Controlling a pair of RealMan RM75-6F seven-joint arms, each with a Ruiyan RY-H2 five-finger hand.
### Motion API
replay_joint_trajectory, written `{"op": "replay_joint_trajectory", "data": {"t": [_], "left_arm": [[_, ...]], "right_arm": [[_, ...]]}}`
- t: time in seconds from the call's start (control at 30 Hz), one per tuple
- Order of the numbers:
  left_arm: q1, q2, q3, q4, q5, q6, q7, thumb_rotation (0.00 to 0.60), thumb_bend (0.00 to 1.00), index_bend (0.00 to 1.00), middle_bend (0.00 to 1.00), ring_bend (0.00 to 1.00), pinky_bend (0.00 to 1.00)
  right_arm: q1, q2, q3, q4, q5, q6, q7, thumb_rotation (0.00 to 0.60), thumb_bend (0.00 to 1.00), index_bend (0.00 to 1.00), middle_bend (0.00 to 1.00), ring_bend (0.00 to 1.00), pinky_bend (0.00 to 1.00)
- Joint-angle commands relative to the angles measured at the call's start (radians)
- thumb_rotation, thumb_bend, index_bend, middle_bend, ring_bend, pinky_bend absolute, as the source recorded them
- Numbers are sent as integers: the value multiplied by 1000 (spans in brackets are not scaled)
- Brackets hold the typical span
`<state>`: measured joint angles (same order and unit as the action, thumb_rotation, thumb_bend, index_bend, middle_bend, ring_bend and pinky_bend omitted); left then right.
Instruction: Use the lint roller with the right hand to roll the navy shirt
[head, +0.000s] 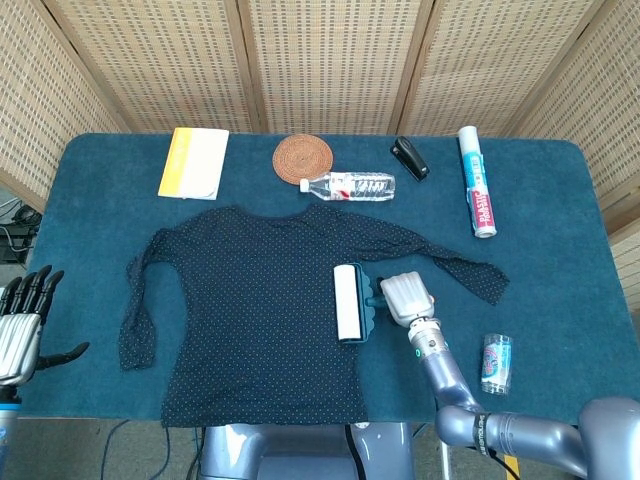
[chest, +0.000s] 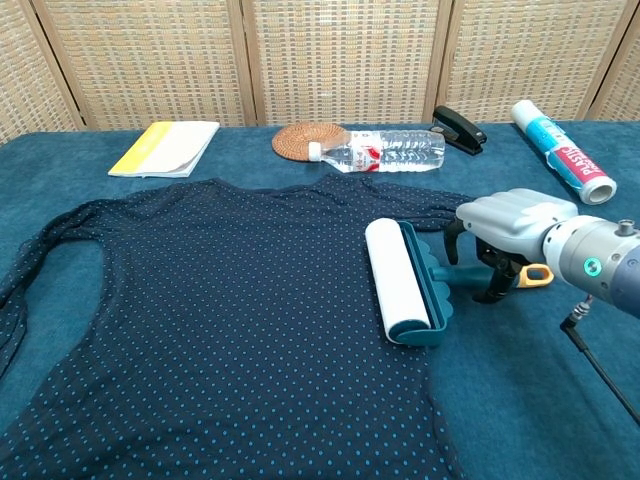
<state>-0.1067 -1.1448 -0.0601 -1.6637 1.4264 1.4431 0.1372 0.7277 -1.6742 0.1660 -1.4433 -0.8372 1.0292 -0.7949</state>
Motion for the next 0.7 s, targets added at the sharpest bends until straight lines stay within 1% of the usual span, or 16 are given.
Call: {"op": "replay_joint_trajectory", "data": {"t": [0.03,0.07,0.13,0.17,0.27,0.33,0.4,0.5,0.6,0.7], "left_arm": [[-1,1,1,2,-1,-3,-3,600,0,0,0,0,0],[-1,1,1,2,-1,-3,-4,600,0,0,0,0,0],[-2,2,1,3,-2,-4,-6,600,0,0,0,0,0],[-2,2,1,2,-2,-4,-5,600,0,0,0,0,0],[-2,2,2,2,-2,-5,-6,600,0,0,0,0,0],[-3,1,2,2,-3,-6,-5,600,0,0,0,0,0],[-4,2,2,1,-3,-7,-5,600,0,0,0,0,0],[-5,1,3,0,-3,-9,-4,600,0,0,0,0,0],[-7,0,5,0,-5,-16,-2,600,0,0,0,0,0],[-9,1,3,0,-7,-19,-7,600,0,0,0,0,0]], "right_arm": [[4,-5,-7,10,18,0,-11,600,396,437,1000,1000,1000],[5,-5,-8,12,24,-1,-14,600,410,444,1000,1000,1000],[8,-4,-13,14,34,-2,-21,600,487,500,1000,1000,1000],[8,-4,-14,14,34,0,-21,600,546,544,1000,1000,1000],[8,3,-15,7,18,10,-9,600,679,644,1000,1000,1000],[10,12,-13,-5,-4,18,3,600,728,685,1000,1000,1000],[13,24,-10,-22,-22,26,8,600,755,714,1000,1000,1000],[21,43,-2,-52,-35,36,2,600,781,726,1000,1000,1000],[50,69,20,-102,-28,44,-47,600,794,732,1000,1000,1000],[96,90,38,-147,15,38,-134,600,801,735,1000,1000,1000]]}}
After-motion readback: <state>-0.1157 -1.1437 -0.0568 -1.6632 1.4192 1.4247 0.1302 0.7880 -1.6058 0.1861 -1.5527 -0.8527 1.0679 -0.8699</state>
